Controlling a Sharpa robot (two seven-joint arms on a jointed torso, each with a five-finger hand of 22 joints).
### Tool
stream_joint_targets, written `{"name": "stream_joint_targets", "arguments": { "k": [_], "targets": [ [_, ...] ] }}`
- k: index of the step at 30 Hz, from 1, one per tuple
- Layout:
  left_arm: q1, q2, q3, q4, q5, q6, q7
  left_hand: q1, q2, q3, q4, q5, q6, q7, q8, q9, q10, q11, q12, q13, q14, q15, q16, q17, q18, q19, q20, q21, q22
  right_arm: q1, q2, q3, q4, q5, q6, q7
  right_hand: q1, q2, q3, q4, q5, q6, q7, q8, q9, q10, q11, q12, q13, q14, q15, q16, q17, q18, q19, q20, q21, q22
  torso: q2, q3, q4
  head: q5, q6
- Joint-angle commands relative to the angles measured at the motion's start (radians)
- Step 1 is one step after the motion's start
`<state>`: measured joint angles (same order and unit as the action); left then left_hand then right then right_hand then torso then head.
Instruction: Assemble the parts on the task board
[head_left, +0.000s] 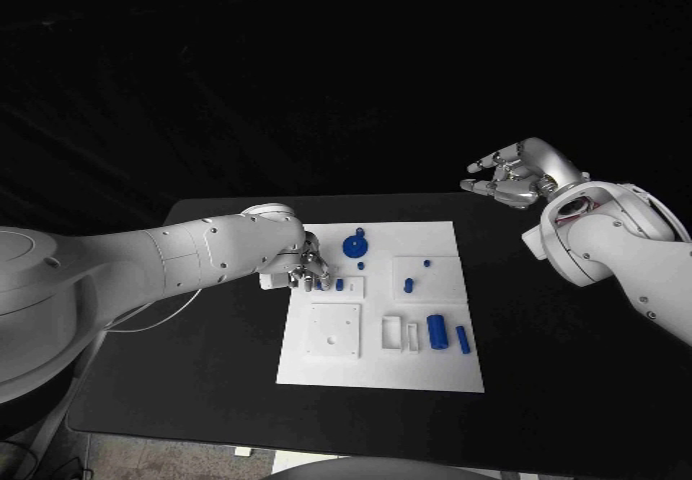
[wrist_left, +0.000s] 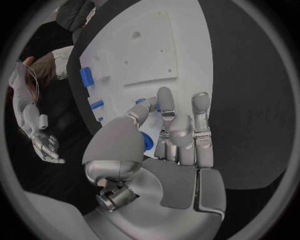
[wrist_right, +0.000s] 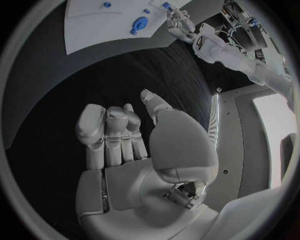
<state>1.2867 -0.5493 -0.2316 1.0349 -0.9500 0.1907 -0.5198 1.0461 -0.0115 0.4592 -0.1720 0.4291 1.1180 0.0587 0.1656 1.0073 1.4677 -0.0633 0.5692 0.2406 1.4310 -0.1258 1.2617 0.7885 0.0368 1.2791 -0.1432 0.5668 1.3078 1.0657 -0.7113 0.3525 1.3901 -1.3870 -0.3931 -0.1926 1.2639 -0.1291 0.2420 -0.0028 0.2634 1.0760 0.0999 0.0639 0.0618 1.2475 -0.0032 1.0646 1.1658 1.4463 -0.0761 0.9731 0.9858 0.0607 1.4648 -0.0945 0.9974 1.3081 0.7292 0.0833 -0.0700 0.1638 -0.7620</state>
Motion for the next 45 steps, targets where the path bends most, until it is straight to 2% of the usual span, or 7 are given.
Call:
{"name": "stream_joint_targets", "arguments": {
  "k": [1,9,20,27,33,40,45],
  "targets": [
    [-0.015,0.007,-0.008,0.003,0.008,0.054,0.002,0.023,0.008,0.035,-0.030,0.006,0.079,-0.073,0.004,0.002,0.046,-0.008,-0.002,-0.002,0.000,-0.002,0.008,0.004,0.006,-0.005,0.002,0.003,0.017,-0.001,0.001,0.001,0.000,-0.001,0.011,0.004,0.002,0.001,0.004,0.000,0.004,0.002,0.000,-0.002,0.000,-0.002,0.000,-0.004,0.001,-0.001,0.002,-0.007,0.001,0.012,0.029,0.003,-0.002,0.130,0.000,0.0007,-0.0002,-0.001,-0.001],
    [-0.015,0.013,-0.008,-0.001,-0.011,0.065,-0.002,0.023,0.008,0.035,-0.030,0.006,0.079,-0.073,0.004,0.002,0.046,-0.008,-0.002,-0.002,0.000,-0.002,0.008,0.004,0.006,-0.005,0.002,0.003,0.017,-0.001,0.001,0.001,0.000,-0.001,0.010,0.004,0.002,0.001,0.004,0.000,0.004,0.002,0.000,-0.002,0.000,-0.002,0.000,-0.004,0.001,-0.001,0.002,-0.007,0.001,0.012,0.029,0.003,-0.002,0.130,0.000,0.0008,0.0009,-0.002,-0.001],
    [-0.015,0.037,-0.008,-0.029,-0.024,0.083,-0.012,0.024,0.008,0.035,-0.029,0.003,0.077,-0.072,0.004,0.003,0.046,-0.008,-0.002,-0.004,-0.001,-0.002,0.007,0.004,0.007,-0.006,0.003,0.004,0.017,-0.001,0.003,0.001,-0.001,-0.001,0.009,0.005,0.002,0.001,0.005,-0.002,0.004,0.002,0.000,-0.002,0.000,-0.002,0.000,-0.003,0.001,-0.001,0.002,-0.006,0.001,0.012,0.029,0.003,-0.002,0.130,0.000,0.0013,0.0000,-0.001,-0.002],
    [-0.015,0.048,-0.008,-0.044,-0.024,0.083,-0.016,0.023,0.009,0.035,-0.028,0.001,0.076,-0.072,0.004,0.004,0.046,-0.008,-0.002,-0.004,-0.001,-0.002,0.006,0.004,0.007,-0.006,0.002,0.004,0.017,-0.002,0.006,0.001,-0.002,-0.001,0.008,0.005,0.002,0.001,0.005,-0.002,0.004,0.002,0.000,-0.002,0.000,-0.002,0.000,-0.003,0.001,-0.001,0.002,-0.006,0.001,0.012,0.029,0.003,-0.002,0.130,0.000,0.0006,0.0017,-0.001,-0.002],
    [-0.016,0.052,-0.008,-0.051,-0.012,0.080,-0.017,0.014,0.010,0.020,-0.011,-0.023,0.073,-0.072,-0.006,-0.006,0.045,-0.005,-0.003,-0.003,-0.004,-0.003,0.002,-0.001,0.005,-0.008,0.002,0.002,0.016,-0.003,0.006,0.001,-0.003,-0.001,0.007,0.005,0.002,0.001,0.005,-0.002,0.004,0.002,0.000,-0.002,0.000,-0.002,0.000,-0.003,0.001,-0.001,0.002,-0.006,0.001,0.012,0.029,0.003,-0.002,0.130,0.000,-0.0002,0.0018,-0.002,-0.002],
    [-0.016,0.055,-0.008,-0.062,0.000,0.064,-0.005,0.001,-0.026,-0.030,0.032,-0.050,0.086,-0.079,-0.031,-0.056,0.046,-0.007,-0.003,-0.002,-0.003,-0.004,-0.001,-0.009,-0.001,-0.003,0.001,-0.007,0.014,-0.005,0.005,0.001,-0.003,-0.001,0.007,0.005,0.002,0.001,0.005,-0.002,0.004,0.002,0.000,-0.002,0.000,-0.002,0.000,-0.003,0.001,-0.001,0.002,-0.006,0.001,0.012,0.029,0.003,-0.002,0.130,0.000,-0.0009,0.0014,-0.003,-0.002],
    [-0.016,0.056,-0.008,-0.068,0.003,0.056,-0.001,0.005,-0.035,-0.041,0.046,-0.061,0.088,-0.080,-0.032,-0.067,0.045,-0.008,-0.004,-0.003,-0.003,-0.004,-0.002,-0.011,-0.002,-0.001,0.000,-0.011,0.015,-0.005,0.005,0.001,-0.003,-0.001,0.007,0.005,0.002,0.001,0.005,-0.002,0.004,0.002,0.000,-0.002,0.000,-0.002,0.000,-0.003,0.001,-0.001,0.002,-0.006,0.001,0.012,0.029,0.003,-0.002,0.130,0.000,-0.0009,0.0017,-0.003,-0.001]
  ]
}}
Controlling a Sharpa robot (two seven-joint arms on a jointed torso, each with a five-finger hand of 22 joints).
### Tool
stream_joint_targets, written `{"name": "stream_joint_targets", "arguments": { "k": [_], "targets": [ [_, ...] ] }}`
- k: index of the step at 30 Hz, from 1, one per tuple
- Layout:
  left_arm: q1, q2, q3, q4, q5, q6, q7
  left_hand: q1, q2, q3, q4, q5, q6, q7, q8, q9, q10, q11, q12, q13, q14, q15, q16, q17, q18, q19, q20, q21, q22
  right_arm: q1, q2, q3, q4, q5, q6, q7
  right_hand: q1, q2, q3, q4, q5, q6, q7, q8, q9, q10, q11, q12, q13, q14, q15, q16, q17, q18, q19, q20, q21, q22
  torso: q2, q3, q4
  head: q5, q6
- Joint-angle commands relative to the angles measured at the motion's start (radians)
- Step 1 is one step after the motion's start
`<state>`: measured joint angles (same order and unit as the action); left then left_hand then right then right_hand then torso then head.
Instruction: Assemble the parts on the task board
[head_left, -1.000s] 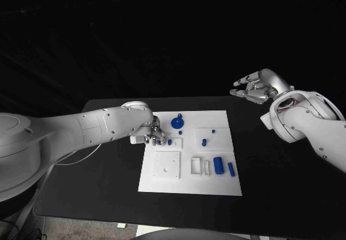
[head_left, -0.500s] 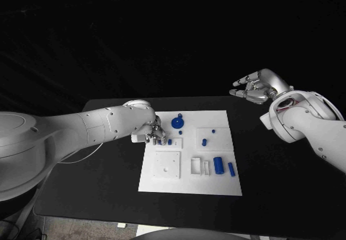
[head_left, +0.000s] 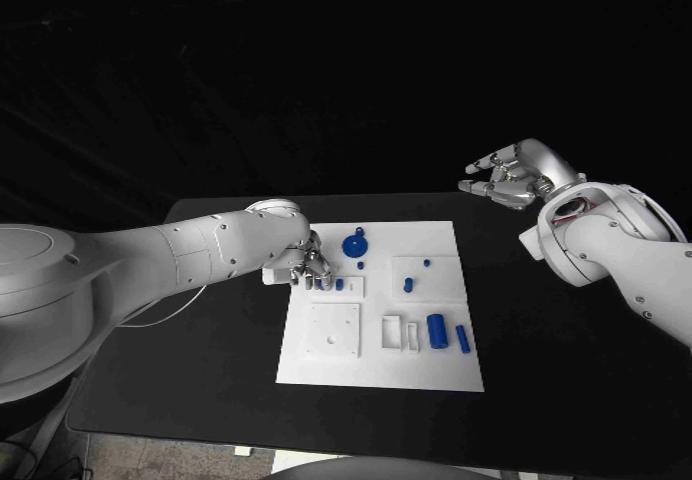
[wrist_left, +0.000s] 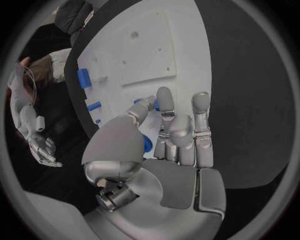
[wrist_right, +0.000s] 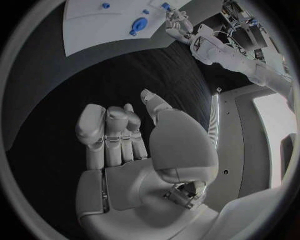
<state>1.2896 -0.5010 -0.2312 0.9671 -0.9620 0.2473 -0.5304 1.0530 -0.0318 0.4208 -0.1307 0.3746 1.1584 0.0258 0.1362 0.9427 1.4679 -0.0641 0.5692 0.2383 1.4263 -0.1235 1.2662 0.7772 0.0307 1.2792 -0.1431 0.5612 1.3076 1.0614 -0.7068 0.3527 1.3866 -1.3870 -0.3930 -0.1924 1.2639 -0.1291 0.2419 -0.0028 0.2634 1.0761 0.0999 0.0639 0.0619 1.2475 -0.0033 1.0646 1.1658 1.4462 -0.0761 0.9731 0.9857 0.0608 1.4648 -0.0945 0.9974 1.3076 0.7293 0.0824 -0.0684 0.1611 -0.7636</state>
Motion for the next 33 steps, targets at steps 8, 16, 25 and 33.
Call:
{"name": "stream_joint_targets", "arguments": {
  "k": [8,16,25,33],
  "targets": [
    [-0.019,0.009,-0.009,-0.010,0.016,-0.006,0.013,0.005,-0.028,-0.021,0.028,-0.033,0.050,-0.050,-0.002,-0.014,0.045,-0.007,-0.006,0.000,0.001,-0.007,-0.008,-0.005,0.002,0.001,-0.001,-0.011,0.016,-0.002,0.000,0.000,0.001,-0.001,0.006,0.005,0.002,0.001,0.005,-0.003,0.004,0.002,0.000,-0.002,0.000,-0.002,0.000,-0.003,0.001,-0.001,0.002,-0.006,0.001,0.012,0.029,0.003,-0.002,0.130,0.000,0.0002,-0.0006,0.001,0.001],
    [-0.019,0.009,-0.009,-0.015,0.017,-0.008,0.019,0.008,-0.040,-0.035,0.046,-0.045,0.052,-0.052,-0.001,-0.021,0.045,-0.008,-0.006,0.000,0.001,-0.008,-0.008,-0.006,0.001,0.002,-0.001,-0.013,0.016,-0.002,-0.001,0.000,0.000,-0.001,0.005,0.005,0.001,0.001,0.005,-0.003,0.003,0.000,0.001,-0.002,0.000,-0.003,0.000,-0.005,0.000,-0.001,0.002,-0.008,0.000,0.012,0.029,0.003,-0.003,0.130,0.000,0.0001,-0.0009,0.001,0.001],
    [-0.019,0.008,-0.009,-0.018,0.017,0.010,0.018,0.021,-0.045,-0.034,0.045,-0.047,0.050,-0.050,-0.006,-0.034,0.045,-0.007,-0.010,0.000,-0.002,-0.006,-0.007,-0.009,0.001,-0.001,0.001,-0.015,0.017,-0.004,-0.001,0.000,0.000,-0.001,0.006,0.005,0.001,0.001,0.005,-0.003,0.003,0.000,0.001,-0.002,0.000,-0.003,0.000,-0.005,0.000,-0.001,0.002,-0.008,0.000,0.012,0.029,0.003,-0.003,0.130,0.000,0.0006,-0.0005,0.000,0.001],
    [-0.019,0.007,-0.009,-0.020,0.017,0.017,0.017,0.026,-0.061,-0.091,0.089,-0.093,0.060,-0.051,-0.009,-0.055,0.044,-0.007,-0.013,0.002,-0.004,-0.006,-0.009,-0.014,-0.001,-0.001,0.000,-0.017,0.016,-0.005,-0.001,0.000,-0.001,-0.001,0.005,0.005,0.001,0.001,0.005,-0.003,0.003,0.000,0.001,-0.002,0.000,-0.003,0.000,-0.005,0.000,-0.001,0.002,-0.008,0.000,0.012,0.029,0.003,-0.003,0.130,0.000,0.0001,-0.0007,0.000,0.001]
  ]
}}
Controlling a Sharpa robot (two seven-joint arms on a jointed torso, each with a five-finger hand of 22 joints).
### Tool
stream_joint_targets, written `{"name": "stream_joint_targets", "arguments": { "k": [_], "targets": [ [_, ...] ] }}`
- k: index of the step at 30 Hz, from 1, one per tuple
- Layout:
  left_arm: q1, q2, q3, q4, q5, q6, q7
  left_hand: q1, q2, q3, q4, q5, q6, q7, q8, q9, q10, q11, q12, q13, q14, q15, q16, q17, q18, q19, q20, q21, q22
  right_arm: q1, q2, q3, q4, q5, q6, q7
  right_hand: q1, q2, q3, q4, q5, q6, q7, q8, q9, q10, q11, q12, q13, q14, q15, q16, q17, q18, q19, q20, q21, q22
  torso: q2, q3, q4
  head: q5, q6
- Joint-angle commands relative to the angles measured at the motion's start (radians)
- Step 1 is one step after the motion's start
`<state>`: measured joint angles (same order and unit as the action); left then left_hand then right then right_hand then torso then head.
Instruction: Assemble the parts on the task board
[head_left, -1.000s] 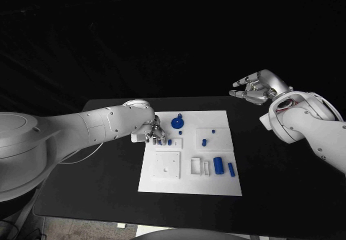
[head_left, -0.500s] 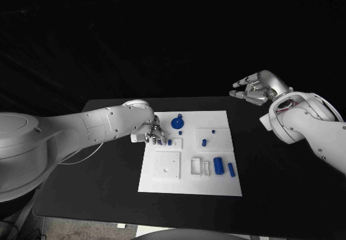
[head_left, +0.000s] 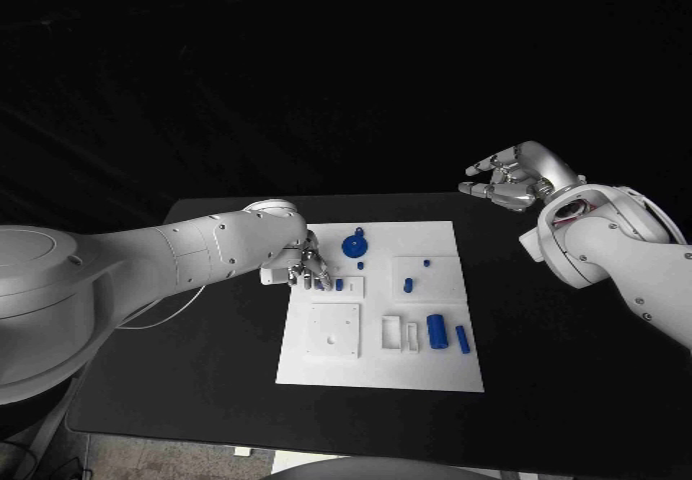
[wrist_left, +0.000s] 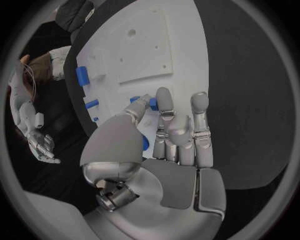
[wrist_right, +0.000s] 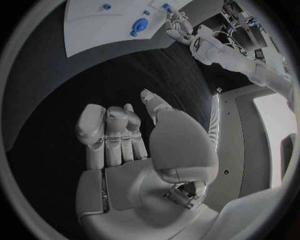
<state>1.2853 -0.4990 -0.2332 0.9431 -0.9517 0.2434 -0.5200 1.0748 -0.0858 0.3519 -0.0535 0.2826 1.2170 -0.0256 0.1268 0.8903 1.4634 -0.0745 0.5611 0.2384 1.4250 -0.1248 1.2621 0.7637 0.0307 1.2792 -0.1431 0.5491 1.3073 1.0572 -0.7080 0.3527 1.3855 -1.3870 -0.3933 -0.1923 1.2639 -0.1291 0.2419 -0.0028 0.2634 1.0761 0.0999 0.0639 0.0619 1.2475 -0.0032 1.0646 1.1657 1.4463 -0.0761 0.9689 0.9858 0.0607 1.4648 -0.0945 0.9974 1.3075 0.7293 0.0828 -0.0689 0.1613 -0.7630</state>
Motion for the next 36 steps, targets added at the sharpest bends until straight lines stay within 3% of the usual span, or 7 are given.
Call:
{"name": "stream_joint_targets", "arguments": {
  "k": [1,6,10,13,36],
  "targets": [
    [-0.015,0.005,-0.007,0.003,0.007,0.022,0.006,0.008,-0.005,-0.048,0.017,0.029,0.002,0.001,0.001,-0.004,0.049,0.004,-0.005,0.002,-0.004,-0.005,-0.006,-0.002,-0.001,-0.001,0.000,-0.006,0.017,-0.001,0.000,0.000,0.000,-0.001,0.005,0.005,0.001,0.001,0.005,-0.003,0.003,0.000,0.001,-0.002,0.000,-0.003,0.000,-0.005,0.000,-0.001,0.002,-0.003,0.000,0.012,0.029,0.003,-0.003,0.130,0.000,-0.0004,-0.0002,0.000,0.000],
    [-0.015,0.005,-0.007,0.003,0.008,0.022,0.007,0.027,0.010,-0.120,0.032,0.017,0.002,0.001,0.000,-0.011,0.049,0.004,-0.009,0.004,-0.005,-0.005,-0.006,-0.004,-0.002,-0.001,-0.001,-0.008,0.017,-0.001,0.001,0.000,0.000,-0.001,0.005,0.005,0.001,0.001,0.005,-0.003,0.003,0.000,0.001,-0.002,0.000,-0.003,0.000,-0.005,0.000,-0.001,0.002,-0.003,0.000,0.012,0.029,0.003,-0.003,0.130,0.000,-0.0003,-0.0002,0.000,0.000],
    [-0.015,0.004,-0.007,0.002,0.010,0.014,0.010,0.028,0.004,-0.145,0.054,-0.024,0.003,0.002,0.004,-0.009,0.049,0.004,-0.010,0.006,-0.006,-0.006,-0.007,-0.006,-0.002,-0.001,-0.001,-0.009,0.016,-0.002,0.002,0.000,-0.001,-0.001,0.005,0.005,0.001,0.001,0.005,-0.003,0.003,0.000,0.001,-0.002,0.000,-0.003,0.000,-0.005,0.000,-0.001,0.002,-0.003,0.000,0.012,0.029,0.003,-0.003,0.130,0.000,-0.0005,-0.0003,0.000,0.000],
    [-0.015,0.004,-0.007,0.001,0.014,0.010,0.012,0.040,0.000,-0.156,0.075,-0.025,0.002,0.003,0.003,-0.009,0.048,0.005,-0.012,0.009,-0.006,-0.006,-0.008,-0.008,-0.002,-0.001,-0.002,-0.011,0.016,-0.003,0.003,0.000,-0.002,-0.001,0.005,0.006,0.001,0.001,0.005,-0.003,0.003,0.000,0.001,-0.002,0.000,-0.003,0.000,-0.005,0.000,-0.001,0.002,-0.003,0.000,0.012,0.029,0.003,-0.003,0.130,0.000,-0.0006,-0.0002,0.001,0.000],
    [-0.014,-0.009,-0.007,0.004,0.023,0.007,0.009,0.038,-0.007,-0.160,0.088,-0.027,0.000,0.004,0.000,-0.009,0.048,0.006,-0.019,0.013,-0.009,-0.006,-0.012,-0.014,-0.002,-0.001,-0.002,-0.013,0.017,-0.005,0.005,0.000,-0.005,-0.001,0.006,0.006,0.001,0.001,0.005,-0.003,0.003,0.000,0.001,-0.002,0.000,-0.003,0.000,-0.005,0.000,-0.001,0.002,-0.003,0.000,0.012,0.029,0.003,-0.003,0.130,0.000,-0.0008,-0.0003,0.002,-0.001]
  ]
}}
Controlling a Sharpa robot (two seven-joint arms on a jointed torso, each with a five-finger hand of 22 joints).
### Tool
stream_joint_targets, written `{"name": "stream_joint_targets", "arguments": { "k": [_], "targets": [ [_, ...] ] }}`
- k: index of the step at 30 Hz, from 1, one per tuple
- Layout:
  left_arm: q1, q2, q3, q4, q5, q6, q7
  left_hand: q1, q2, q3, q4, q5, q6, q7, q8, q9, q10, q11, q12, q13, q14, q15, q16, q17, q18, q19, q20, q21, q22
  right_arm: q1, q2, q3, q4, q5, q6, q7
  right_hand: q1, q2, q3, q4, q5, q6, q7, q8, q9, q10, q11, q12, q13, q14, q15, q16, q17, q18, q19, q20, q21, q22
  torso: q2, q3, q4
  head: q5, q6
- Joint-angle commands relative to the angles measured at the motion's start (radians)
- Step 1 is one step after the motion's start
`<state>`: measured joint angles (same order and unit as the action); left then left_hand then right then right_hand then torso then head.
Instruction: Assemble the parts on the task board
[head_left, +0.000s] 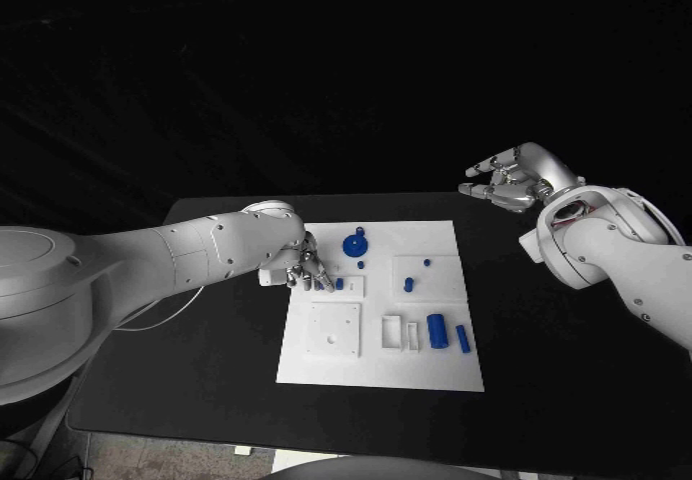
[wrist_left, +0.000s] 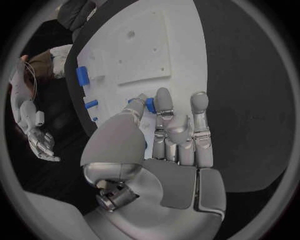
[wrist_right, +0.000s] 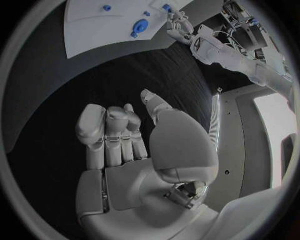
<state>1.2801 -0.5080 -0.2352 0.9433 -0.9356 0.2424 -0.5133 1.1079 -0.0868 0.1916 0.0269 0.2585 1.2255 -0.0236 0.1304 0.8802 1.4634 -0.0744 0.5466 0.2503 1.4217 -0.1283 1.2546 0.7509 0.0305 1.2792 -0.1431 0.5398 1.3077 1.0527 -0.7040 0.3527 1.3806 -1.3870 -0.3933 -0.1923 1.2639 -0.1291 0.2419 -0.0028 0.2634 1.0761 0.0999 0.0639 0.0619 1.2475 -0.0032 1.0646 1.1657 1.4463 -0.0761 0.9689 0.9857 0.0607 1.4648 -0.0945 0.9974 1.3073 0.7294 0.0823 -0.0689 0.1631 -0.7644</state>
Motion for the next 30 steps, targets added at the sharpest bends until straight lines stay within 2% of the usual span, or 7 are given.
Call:
{"name": "stream_joint_targets", "arguments": {
  "k": [1,6,10,19,26,29,30],
  "targets": [
    [-0.009,-0.001,-0.004,0.004,0.008,0.009,0.003,0.004,-0.009,-0.001,0.011,-0.009,-0.008,0.003,-0.003,0.002,0.048,0.006,-0.006,0.002,-0.006,-0.002,-0.005,-0.002,-0.002,-0.001,-0.002,-0.004,0.016,-0.001,0.001,0.000,0.000,-0.001,0.006,0.006,0.001,0.001,0.005,-0.003,0.003,0.000,0.001,-0.002,0.000,-0.003,0.000,-0.005,0.000,-0.001,0.002,-0.003,0.000,0.012,0.029,0.003,-0.003,0.130,0.000,-0.0002,-0.0003,0.000,0.000],
    [-0.009,-0.003,-0.004,0.007,0.012,0.017,0.004,-0.007,-0.030,-0.027,0.037,-0.063,-0.008,0.007,0.001,0.009,0.047,0.008,-0.011,0.005,-0.011,-0.001,-0.012,-0.012,-0.002,-0.003,-0.001,-0.006,0.016,-0.002,0.001,0.000,0.000,-0.001,0.006,0.006,0.001,0.001,0.005,-0.003,0.003,0.000,0.001,-0.002,0.000,-0.003,0.000,-0.005,0.000,-0.001,0.002,-0.003,0.000,0.012,0.029,0.003,-0.003,0.130,0.000,0.0000,-0.0001,0.000,-0.001],
    [-0.009,-0.004,-0.004,0.008,0.014,0.019,0.004,-0.004,-0.027,-0.086,0.060,-0.095,-0.011,0.010,-0.002,0.009,0.047,0.009,-0.020,0.008,-0.013,0.000,-0.016,-0.018,-0.002,-0.004,0.000,-0.008,0.016,-0.003,0.001,0.000,-0.001,-0.001,0.006,0.006,0.001,0.000,0.004,-0.003,0.004,-0.001,0.001,-0.002,0.000,-0.003,0.001,-0.005,-0.001,-0.001,0.002,-0.004,0.000,0.012,0.029,0.003,-0.004,0.130,0.000,0.0003,0.0000,0.000,-0.001],
    [-0.009,-0.009,-0.004,0.011,0.016,0.016,0.004,-0.002,-0.044,-0.095,0.093,-0.180,-0.012,0.014,0.000,0.010,0.046,0.011,-0.026,0.014,-0.014,0.001,-0.019,-0.022,-0.001,-0.004,0.001,-0.012,0.016,-0.004,0.001,0.000,-0.001,-0.001,0.007,0.006,0.001,0.000,0.004,-0.003,0.004,-0.001,0.001,-0.002,0.000,-0.003,0.001,-0.005,-0.001,-0.001,0.002,-0.004,0.000,0.012,0.029,0.003,-0.004,0.130,0.000,0.0008,0.0004,0.000,-0.001],
    [-0.009,-0.013,-0.004,0.014,0.018,0.014,0.005,-0.003,-0.055,-0.097,0.107,-0.201,-0.013,0.015,0.002,0.013,0.046,0.012,-0.027,0.017,-0.014,0.001,-0.020,-0.023,-0.001,-0.003,0.001,-0.012,0.017,-0.005,0.001,0.000,-0.002,-0.001,0.006,0.007,0.001,0.000,0.004,-0.003,0.004,-0.001,0.001,-0.002,0.000,-0.003,0.001,-0.005,-0.001,-0.001,0.002,-0.004,0.000,0.012,0.029,0.003,-0.004,0.130,0.000,0.0003,0.0005,0.000,-0.001],
    [-0.009,-0.019,-0.004,0.018,0.026,0.019,0.006,-0.016,-0.084,-0.115,0.123,-0.210,-0.024,0.018,-0.002,0.013,0.044,0.013,-0.034,0.016,-0.019,0.001,-0.025,-0.030,-0.001,-0.005,0.000,-0.015,0.016,-0.007,0.000,0.000,-0.002,-0.001,0.006,0.007,0.001,0.000,0.004,-0.003,0.004,-0.001,0.001,-0.002,0.000,-0.003,0.001,-0.005,-0.001,-0.001,0.002,-0.004,0.000,0.012,0.029,0.003,-0.004,0.130,0.000,0.0002,0.0001,0.000,-0.001],
    [-0.009,-0.021,-0.004,0.020,0.027,0.019,0.006,-0.020,-0.083,-0.144,0.130,-0.210,-0.037,0.020,-0.009,0.002,0.044,0.014,-0.038,0.013,-0.021,0.001,-0.026,-0.031,-0.003,-0.007,-0.002,-0.015,0.016,-0.007,0.000,0.000,-0.002,-0.001,0.006,0.007,0.001,0.000,0.004,-0.003,0.004,-0.001,0.001,-0.002,0.000,-0.003,0.001,-0.005,-0.001,-0.001,0.002,-0.004,0.000,0.012,0.029,0.003,-0.004,0.130,0.000,0.0001,0.0003,0.000,-0.001]
  ]
}}
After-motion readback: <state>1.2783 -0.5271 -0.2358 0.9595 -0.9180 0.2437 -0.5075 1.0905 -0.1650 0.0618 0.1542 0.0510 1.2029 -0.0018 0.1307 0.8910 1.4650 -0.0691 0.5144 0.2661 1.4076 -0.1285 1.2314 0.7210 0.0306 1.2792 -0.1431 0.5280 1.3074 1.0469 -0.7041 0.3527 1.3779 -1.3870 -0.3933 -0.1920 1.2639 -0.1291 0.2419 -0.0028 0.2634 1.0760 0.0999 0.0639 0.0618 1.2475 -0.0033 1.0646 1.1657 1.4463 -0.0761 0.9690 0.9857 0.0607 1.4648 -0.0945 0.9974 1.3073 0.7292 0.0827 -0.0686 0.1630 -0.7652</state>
